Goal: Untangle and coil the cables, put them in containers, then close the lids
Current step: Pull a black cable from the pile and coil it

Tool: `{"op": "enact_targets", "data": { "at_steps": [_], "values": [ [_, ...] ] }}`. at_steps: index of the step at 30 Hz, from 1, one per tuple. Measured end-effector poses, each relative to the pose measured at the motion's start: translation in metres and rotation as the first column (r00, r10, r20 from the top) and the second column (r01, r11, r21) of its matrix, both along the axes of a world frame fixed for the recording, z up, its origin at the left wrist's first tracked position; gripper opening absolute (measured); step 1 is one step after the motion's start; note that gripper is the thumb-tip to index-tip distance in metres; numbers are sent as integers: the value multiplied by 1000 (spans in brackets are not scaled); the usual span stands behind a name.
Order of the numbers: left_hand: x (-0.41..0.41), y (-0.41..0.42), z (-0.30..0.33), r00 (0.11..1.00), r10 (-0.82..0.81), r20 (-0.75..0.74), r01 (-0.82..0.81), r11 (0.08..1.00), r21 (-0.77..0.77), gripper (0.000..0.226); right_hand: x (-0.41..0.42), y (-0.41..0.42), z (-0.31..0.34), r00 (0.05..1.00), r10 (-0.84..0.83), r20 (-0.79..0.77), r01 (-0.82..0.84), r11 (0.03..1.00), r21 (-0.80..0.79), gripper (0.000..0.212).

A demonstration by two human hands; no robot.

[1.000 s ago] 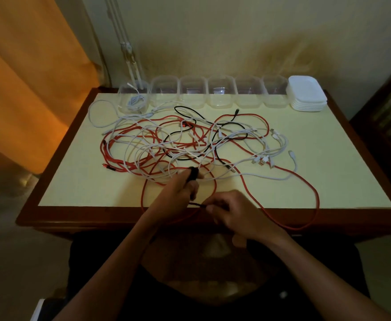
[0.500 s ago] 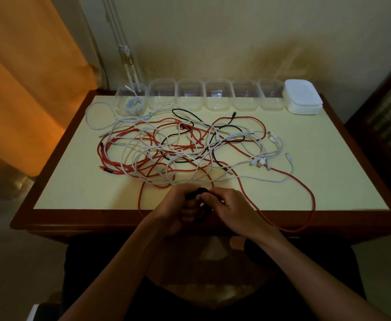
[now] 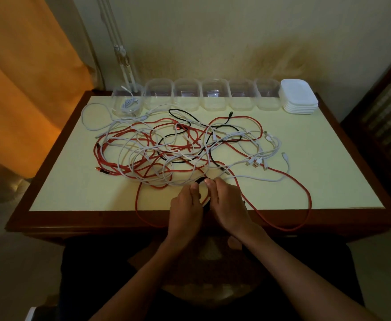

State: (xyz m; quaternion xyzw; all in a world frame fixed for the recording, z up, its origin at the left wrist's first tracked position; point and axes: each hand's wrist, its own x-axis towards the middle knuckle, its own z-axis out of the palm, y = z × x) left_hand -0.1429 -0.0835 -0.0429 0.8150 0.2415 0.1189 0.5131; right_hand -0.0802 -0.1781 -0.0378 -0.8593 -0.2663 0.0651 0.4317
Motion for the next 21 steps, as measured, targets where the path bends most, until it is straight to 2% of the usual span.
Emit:
{"op": "enact_targets", "data": {
  "at_steps": [3,5,7,10,13,14,16,18,21],
  "values": [
    [2,15,-1,995,-88,-57,95,987,129,30,9,-8,6,995,102,-17,-103,989,-110,32],
    [0,31,-4,960,-239,-145,268,933,239,31,23,-17,14,986,165,-2,-163,973,-166,27],
    [-3,44,-6,900,-396,-184,433,865,255,36,37,-25,22,972,234,25,-226,958,-174,22],
    [-5,47,7,860,-509,-33,505,842,191,42,47,-30,25,947,307,99,-288,942,-171,14],
    [-2,38,30,842,-515,162,510,857,76,40,45,-27,24,907,313,281,-294,950,-109,9],
    [0,37,34,843,-500,197,501,864,50,38,41,-26,25,911,301,282,-300,953,-48,8],
    [5,38,39,853,-474,219,471,879,68,37,32,-25,27,954,273,124,-286,952,108,6],
    [9,39,37,862,-467,198,452,884,117,37,23,-24,27,962,234,-144,-189,944,270,11],
    [13,41,32,869,-478,127,439,863,249,36,13,-25,24,841,205,-501,41,899,436,16]
  ]
}}
